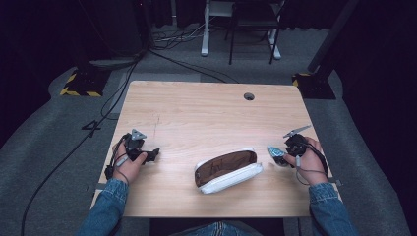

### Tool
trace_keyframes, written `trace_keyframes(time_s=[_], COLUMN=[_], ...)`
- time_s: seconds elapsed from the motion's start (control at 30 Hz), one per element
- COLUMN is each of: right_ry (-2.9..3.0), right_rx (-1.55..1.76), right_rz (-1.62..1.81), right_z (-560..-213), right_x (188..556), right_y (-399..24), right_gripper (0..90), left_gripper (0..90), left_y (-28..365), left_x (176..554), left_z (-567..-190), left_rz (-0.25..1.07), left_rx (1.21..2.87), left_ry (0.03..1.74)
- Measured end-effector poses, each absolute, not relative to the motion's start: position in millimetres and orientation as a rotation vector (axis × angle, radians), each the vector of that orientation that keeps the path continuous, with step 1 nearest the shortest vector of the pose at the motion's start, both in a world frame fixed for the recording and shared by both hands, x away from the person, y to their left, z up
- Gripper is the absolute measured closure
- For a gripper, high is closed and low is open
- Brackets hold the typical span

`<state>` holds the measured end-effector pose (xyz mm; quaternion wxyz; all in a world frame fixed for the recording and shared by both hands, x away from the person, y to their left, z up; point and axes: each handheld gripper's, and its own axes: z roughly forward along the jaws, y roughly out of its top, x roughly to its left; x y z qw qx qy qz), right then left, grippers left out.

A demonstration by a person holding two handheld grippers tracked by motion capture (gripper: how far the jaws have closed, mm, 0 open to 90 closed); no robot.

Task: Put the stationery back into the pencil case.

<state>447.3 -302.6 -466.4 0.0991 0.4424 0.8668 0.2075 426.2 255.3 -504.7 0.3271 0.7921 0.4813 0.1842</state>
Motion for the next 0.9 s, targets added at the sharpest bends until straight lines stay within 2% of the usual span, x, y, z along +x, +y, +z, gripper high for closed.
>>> trace_keyframes(time_s=[0.43, 0.5, 0.9], right_ry=[2.585, 2.581, 2.585], right_rx=[1.283, 1.285, 1.328], right_rz=[0.581, 0.583, 0.534], right_z=[-473.3, -472.9, -470.3], right_x=[449.4, 448.9, 446.4], right_y=[-298.5, -298.6, -294.7], right_gripper=[34.2, 38.8, 40.1], left_gripper=[15.2, 15.2, 15.3], left_y=[255.3, 255.3, 254.9], left_x=[426.2, 426.2, 426.0], left_z=[-504.7, -504.7, -504.8], left_rz=[0.482, 0.482, 0.481], left_rx=[2.075, 2.075, 2.074], left_ry=[1.261, 1.260, 1.258])
